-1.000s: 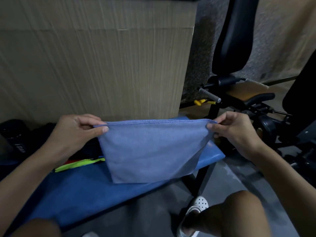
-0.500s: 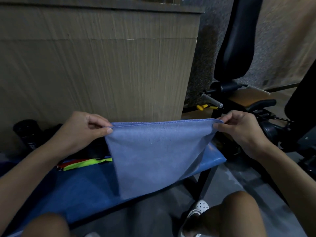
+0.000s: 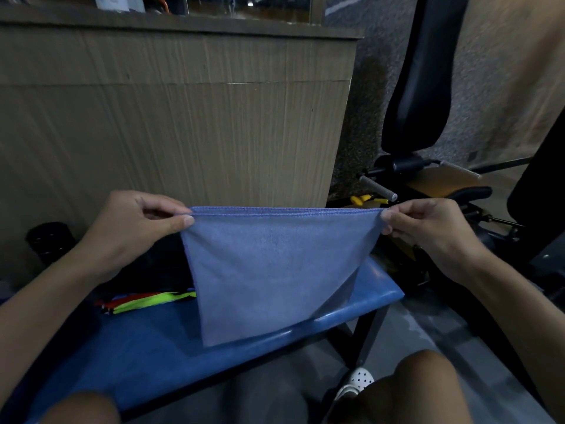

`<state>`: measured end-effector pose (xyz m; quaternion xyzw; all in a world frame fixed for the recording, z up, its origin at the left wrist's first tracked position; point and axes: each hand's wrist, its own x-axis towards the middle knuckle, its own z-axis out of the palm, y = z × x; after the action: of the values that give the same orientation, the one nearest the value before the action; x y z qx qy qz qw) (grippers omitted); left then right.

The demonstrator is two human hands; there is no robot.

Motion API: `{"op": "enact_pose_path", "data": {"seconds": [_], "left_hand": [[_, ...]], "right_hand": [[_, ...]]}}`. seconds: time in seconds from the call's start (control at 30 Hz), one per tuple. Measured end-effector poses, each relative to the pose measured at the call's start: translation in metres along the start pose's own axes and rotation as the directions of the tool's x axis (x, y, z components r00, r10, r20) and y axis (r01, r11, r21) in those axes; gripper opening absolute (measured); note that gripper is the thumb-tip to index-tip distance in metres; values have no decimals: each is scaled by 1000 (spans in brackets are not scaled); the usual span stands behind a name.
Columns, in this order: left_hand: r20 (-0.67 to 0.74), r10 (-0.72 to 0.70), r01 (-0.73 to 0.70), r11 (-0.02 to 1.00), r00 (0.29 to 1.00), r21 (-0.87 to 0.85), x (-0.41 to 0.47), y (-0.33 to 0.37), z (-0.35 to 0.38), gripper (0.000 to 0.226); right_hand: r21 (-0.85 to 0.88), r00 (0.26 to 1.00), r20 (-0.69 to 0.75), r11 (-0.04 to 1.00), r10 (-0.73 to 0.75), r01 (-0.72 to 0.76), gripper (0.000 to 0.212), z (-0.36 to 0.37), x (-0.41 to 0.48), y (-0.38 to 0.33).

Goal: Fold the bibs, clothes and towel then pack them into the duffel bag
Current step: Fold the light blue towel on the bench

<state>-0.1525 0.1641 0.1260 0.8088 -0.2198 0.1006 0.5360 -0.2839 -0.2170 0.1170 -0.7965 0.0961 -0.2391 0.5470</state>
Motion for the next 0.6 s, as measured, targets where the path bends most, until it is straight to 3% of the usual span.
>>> {"op": "enact_pose_path", "data": {"seconds": [0.37, 0.43, 0.6], "left_hand": [[53, -59, 66, 989, 997, -132, 0, 5, -2, 20], [78, -70, 77, 992, 994, -96, 1, 3, -1, 28], [162, -74, 75, 997, 984, 5, 6, 1, 11, 7]], "right_hand": [[-53, 1000, -6, 999, -8, 8, 8, -5, 2, 2], [-42, 1000, 15, 999, -15, 15, 8, -7, 2, 5], [-171, 999, 40, 985, -33, 39, 11, -5, 9, 19]]}}
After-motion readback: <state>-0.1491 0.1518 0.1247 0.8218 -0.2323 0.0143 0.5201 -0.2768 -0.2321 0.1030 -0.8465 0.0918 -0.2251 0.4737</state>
